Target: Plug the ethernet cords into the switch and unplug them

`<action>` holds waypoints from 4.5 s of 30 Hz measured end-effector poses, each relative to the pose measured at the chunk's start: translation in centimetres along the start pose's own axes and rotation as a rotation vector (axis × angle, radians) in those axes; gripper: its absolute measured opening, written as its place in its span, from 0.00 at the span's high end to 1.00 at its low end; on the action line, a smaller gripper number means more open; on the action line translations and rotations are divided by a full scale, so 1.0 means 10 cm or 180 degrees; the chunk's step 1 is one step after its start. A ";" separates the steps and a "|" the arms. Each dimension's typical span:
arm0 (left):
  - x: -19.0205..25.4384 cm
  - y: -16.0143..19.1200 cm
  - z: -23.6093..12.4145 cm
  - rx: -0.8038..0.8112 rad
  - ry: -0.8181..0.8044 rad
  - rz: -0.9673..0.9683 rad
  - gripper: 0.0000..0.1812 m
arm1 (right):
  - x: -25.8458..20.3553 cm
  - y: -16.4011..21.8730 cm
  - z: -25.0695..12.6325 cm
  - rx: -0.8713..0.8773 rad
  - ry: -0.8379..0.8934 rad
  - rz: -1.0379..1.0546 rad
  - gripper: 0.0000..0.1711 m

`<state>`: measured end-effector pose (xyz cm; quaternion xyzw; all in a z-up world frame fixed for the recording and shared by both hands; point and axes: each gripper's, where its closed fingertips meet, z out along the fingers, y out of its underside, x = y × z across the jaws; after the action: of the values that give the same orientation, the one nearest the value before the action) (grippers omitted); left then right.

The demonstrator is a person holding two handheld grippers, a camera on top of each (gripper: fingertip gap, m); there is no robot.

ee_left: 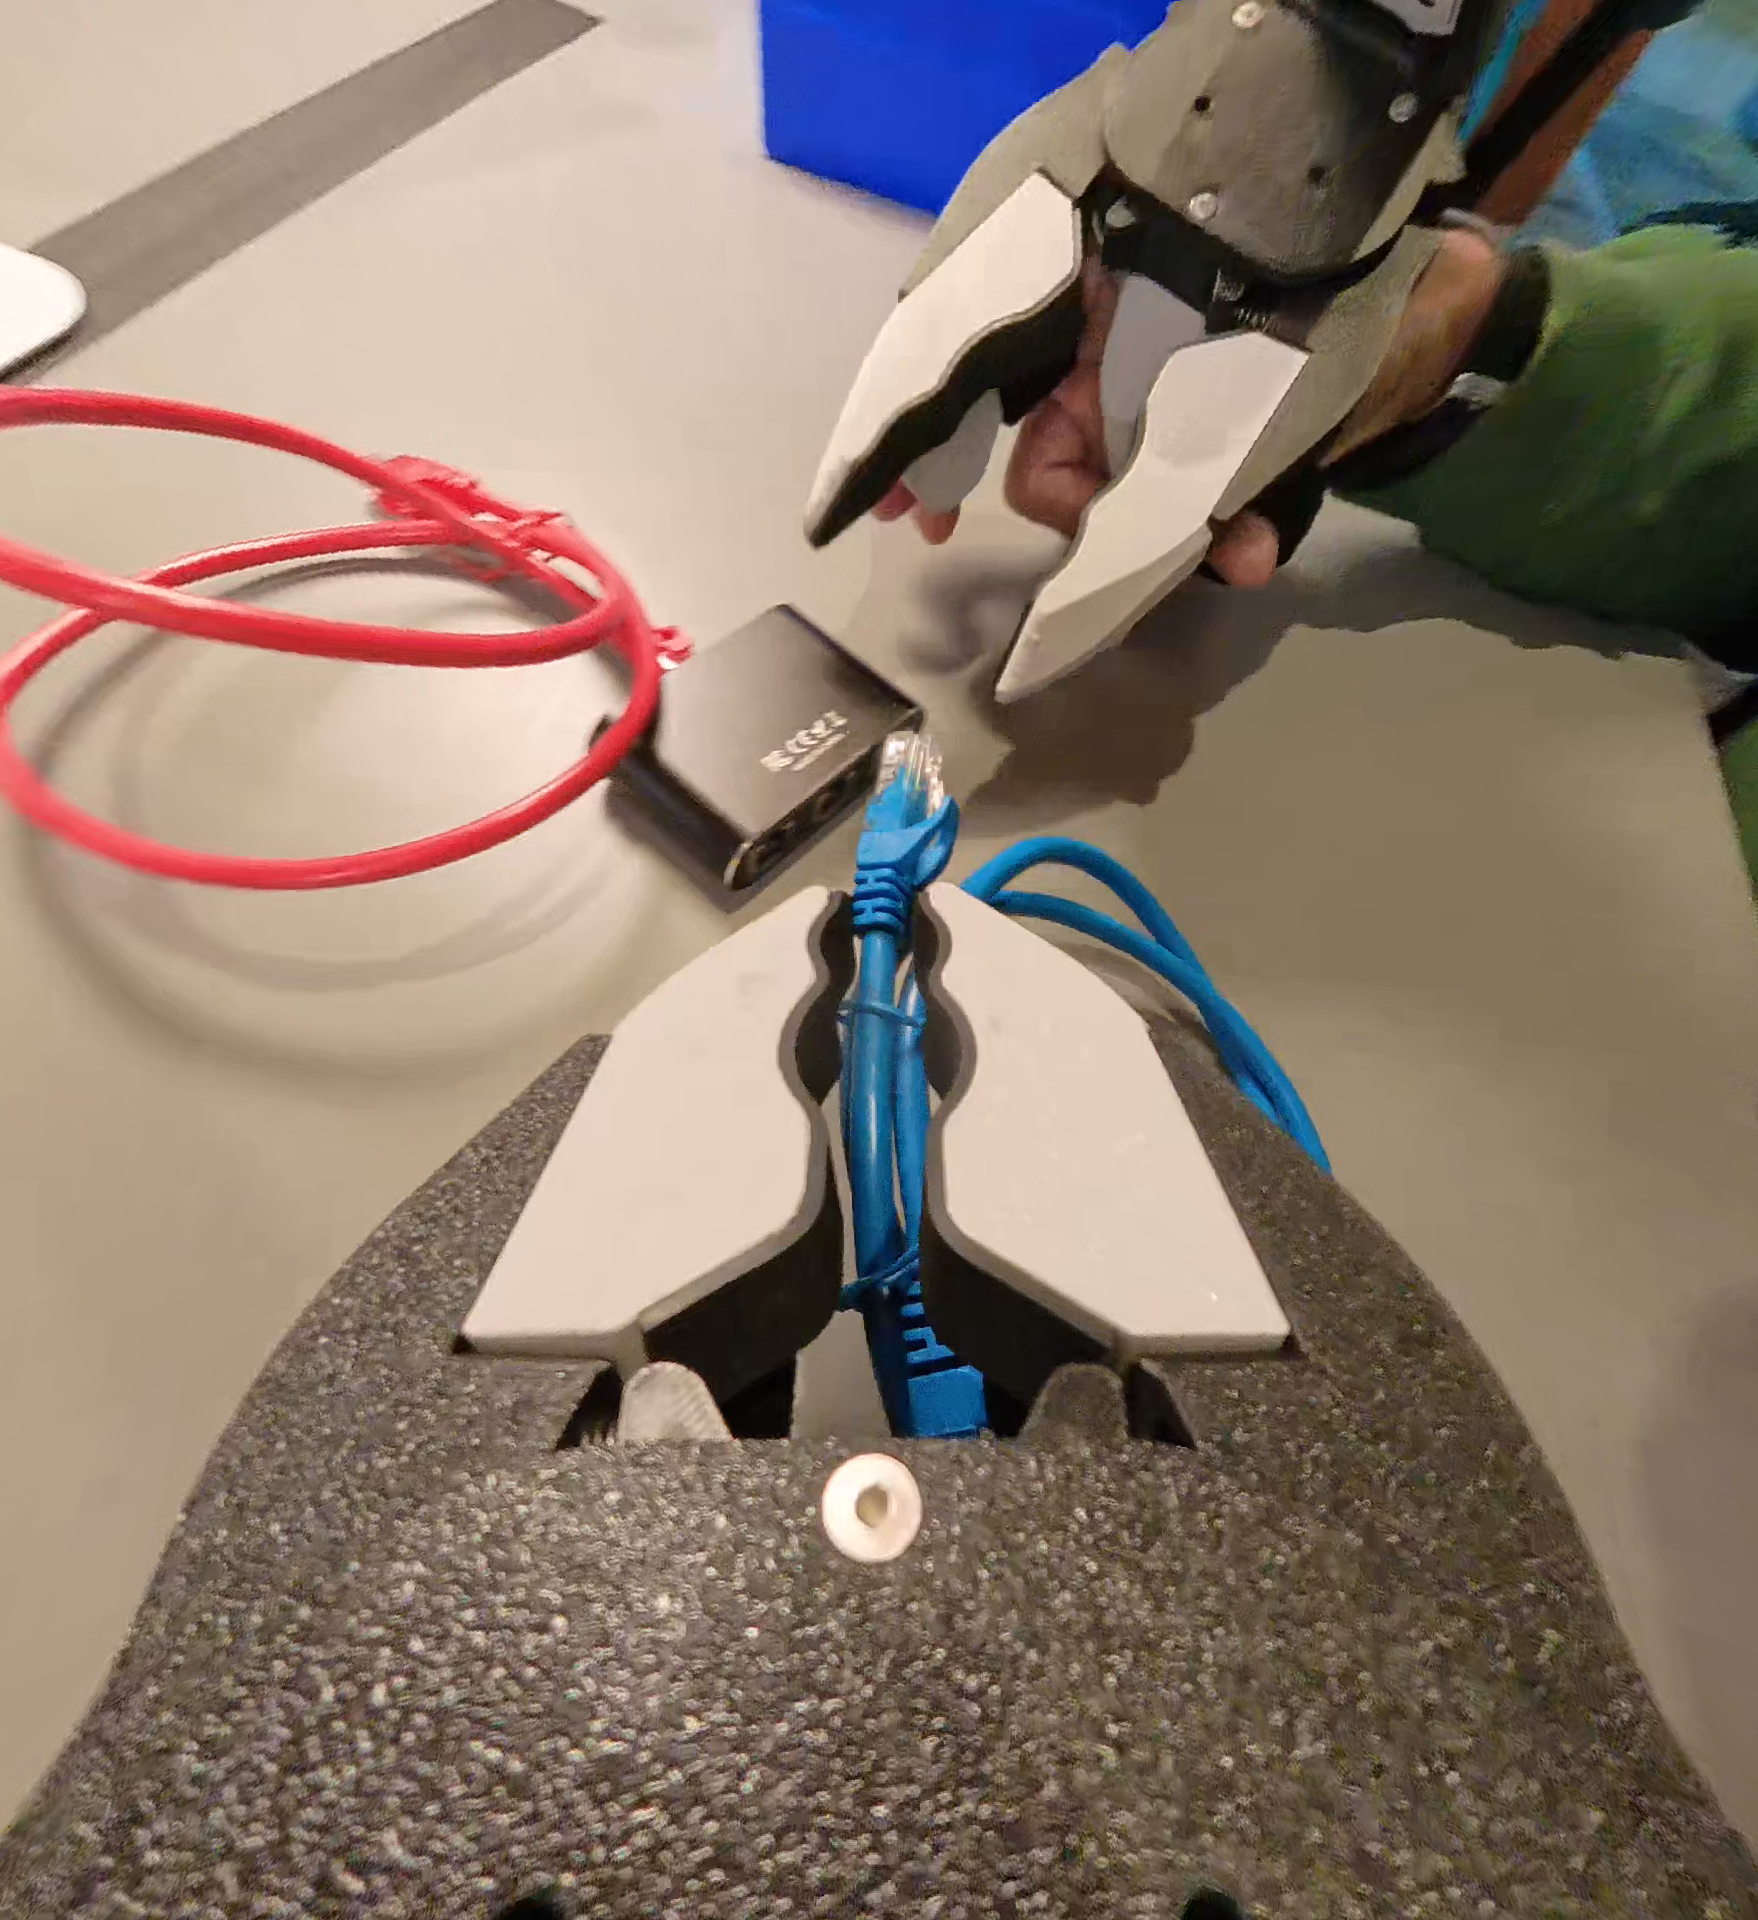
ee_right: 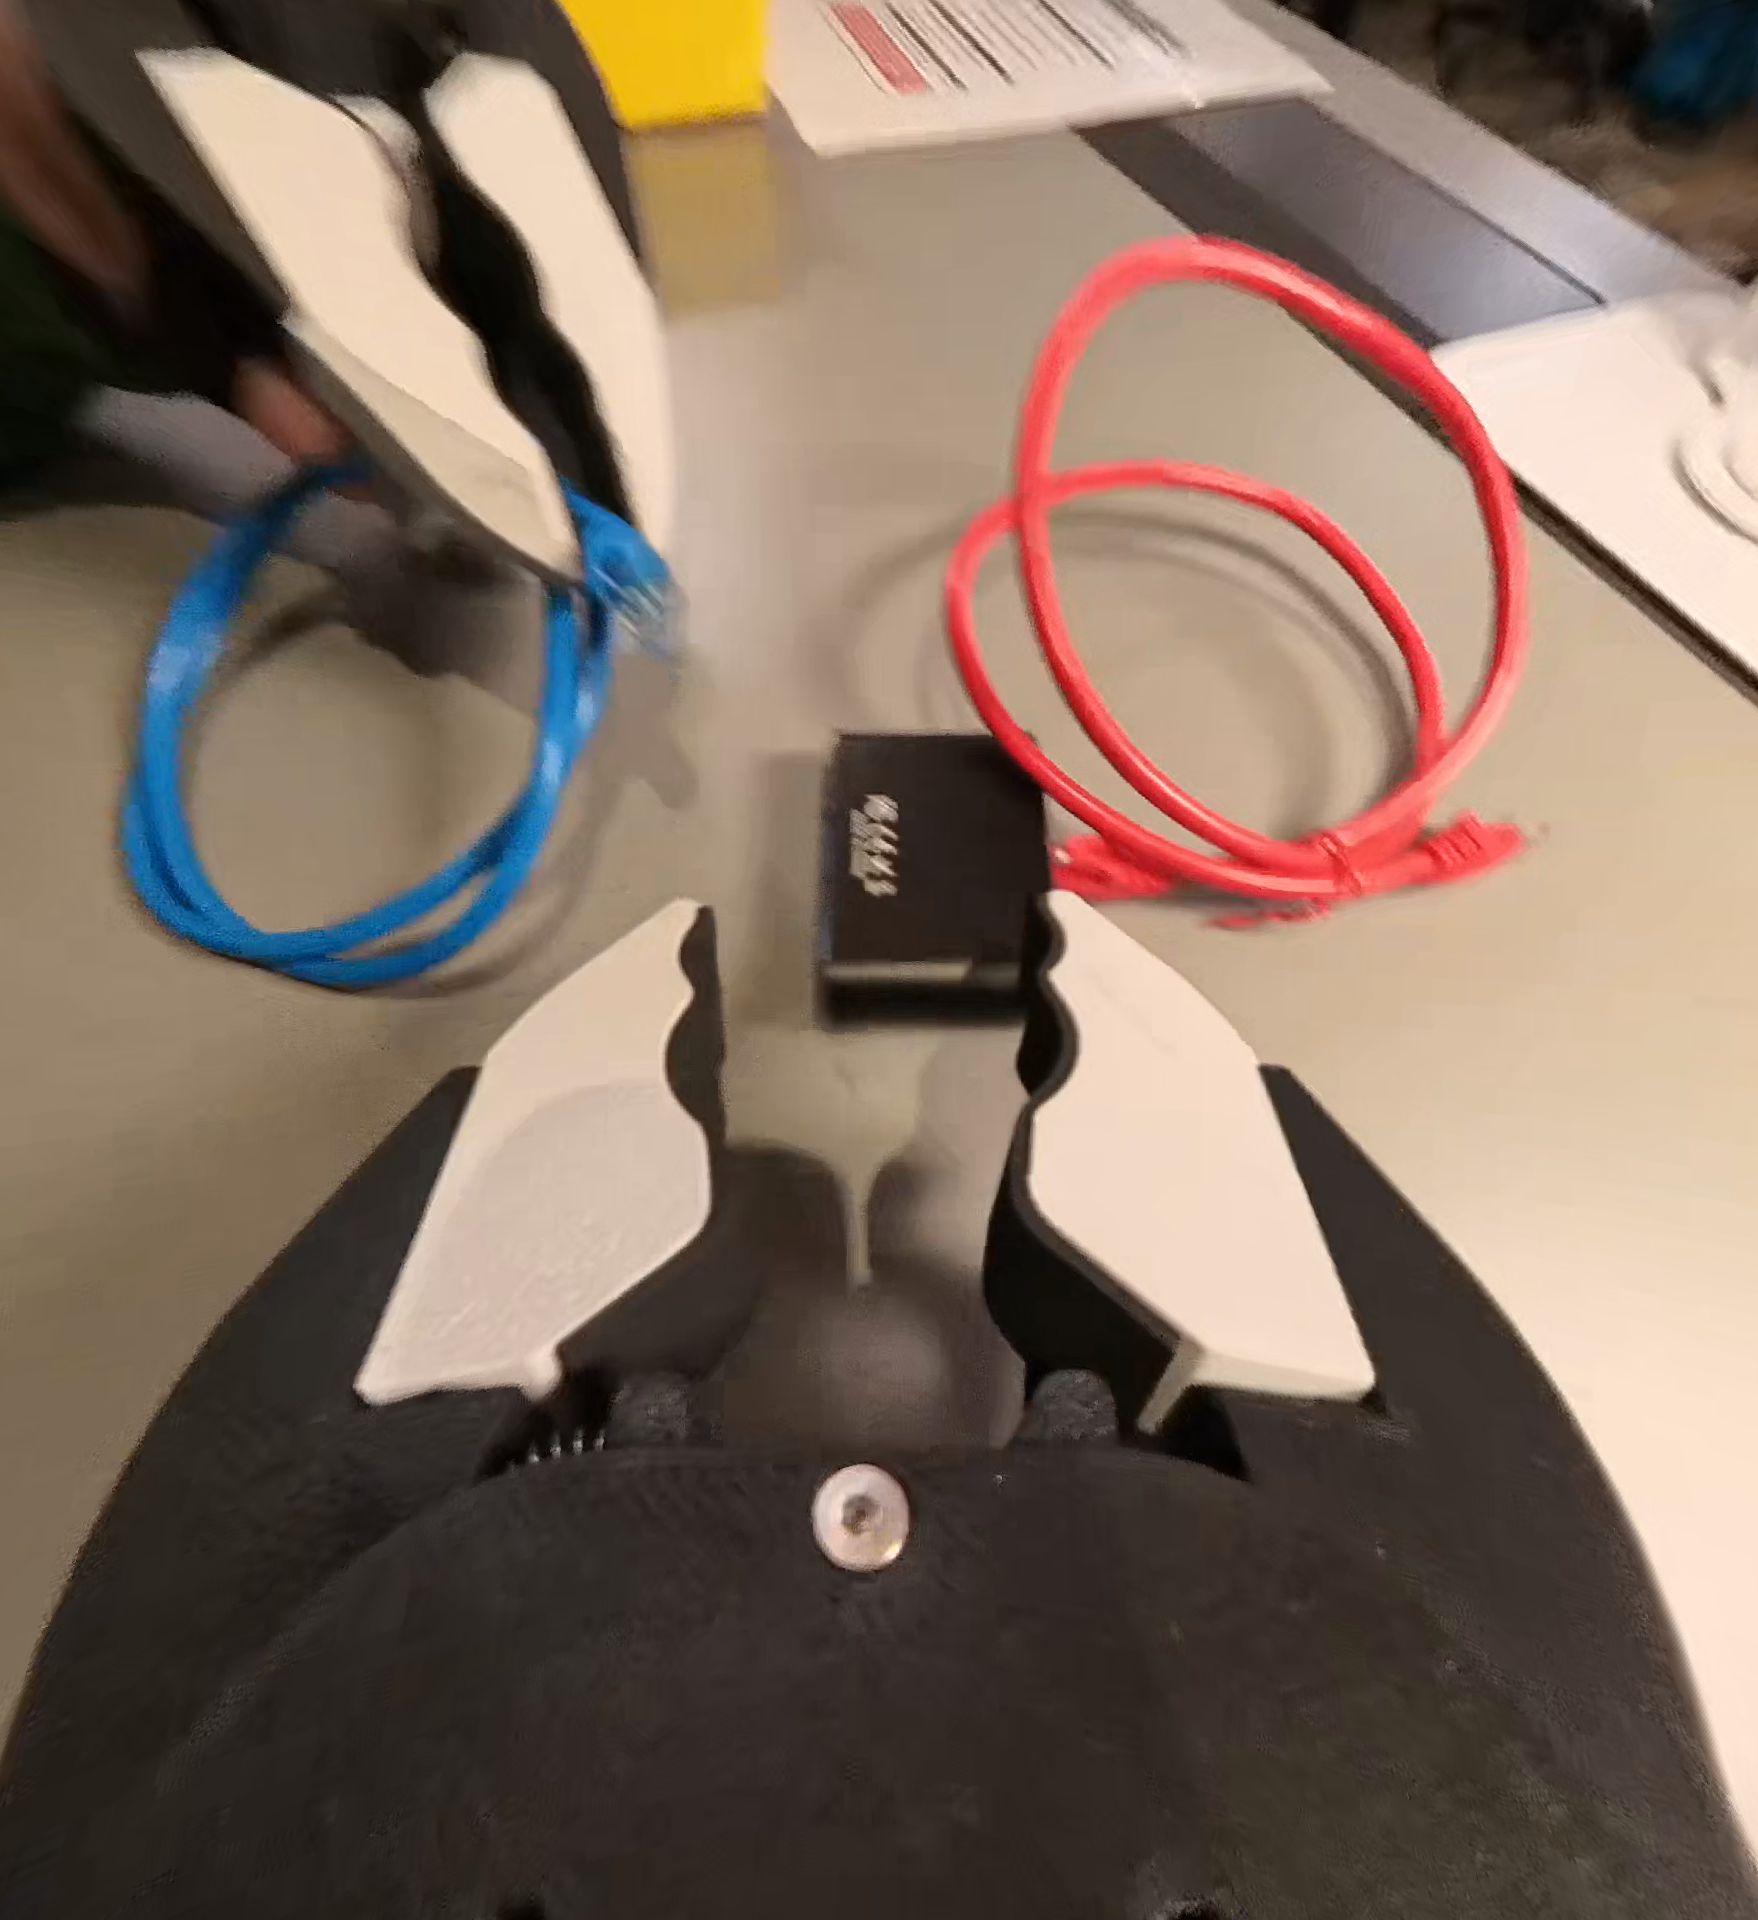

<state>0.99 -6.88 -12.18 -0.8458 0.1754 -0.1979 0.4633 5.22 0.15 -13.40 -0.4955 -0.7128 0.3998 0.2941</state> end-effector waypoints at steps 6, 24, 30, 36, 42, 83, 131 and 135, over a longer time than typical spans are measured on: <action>-0.19 -0.11 -0.15 -0.0037 -0.0640 0.0373 0.94 | 0.15 0.31 0.19 -0.0717 0.0212 -0.0019 0.54; -0.26 -0.20 -0.15 -0.1149 -0.2407 0.3447 0.94 | 0.23 0.02 0.28 -0.0285 0.0112 0.1130 0.66; -0.39 -0.06 0.06 -0.1415 -0.2553 0.3686 0.95 | 0.22 -0.02 0.18 -0.0104 0.0042 0.1421 0.66; -0.37 -0.08 0.18 -0.1347 -0.2638 0.3648 0.95 | 0.25 0.00 0.12 -0.0050 0.0162 0.1543 0.66; -0.39 -0.10 0.18 -0.1326 -0.2754 0.3539 0.95 | 0.25 0.02 0.13 -0.0035 0.0273 0.1594 0.66; -0.43 -0.01 0.23 -0.1452 -0.2739 0.3230 0.95 | 0.27 0.00 0.13 0.0100 0.0664 0.1678 0.66; -0.18 0.23 0.23 -0.0267 -0.0260 -0.0833 0.95 | 0.10 0.38 0.24 -0.1141 0.0375 0.0427 0.65; -0.16 0.22 0.25 -0.0239 -0.0242 -0.0867 0.95 | 0.17 0.36 0.26 -0.1045 0.0542 0.0487 0.65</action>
<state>0.59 -5.47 -15.52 -0.8854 0.0486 -0.2201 0.4065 4.19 1.70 -17.78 -0.6215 -0.7013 0.2561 0.2374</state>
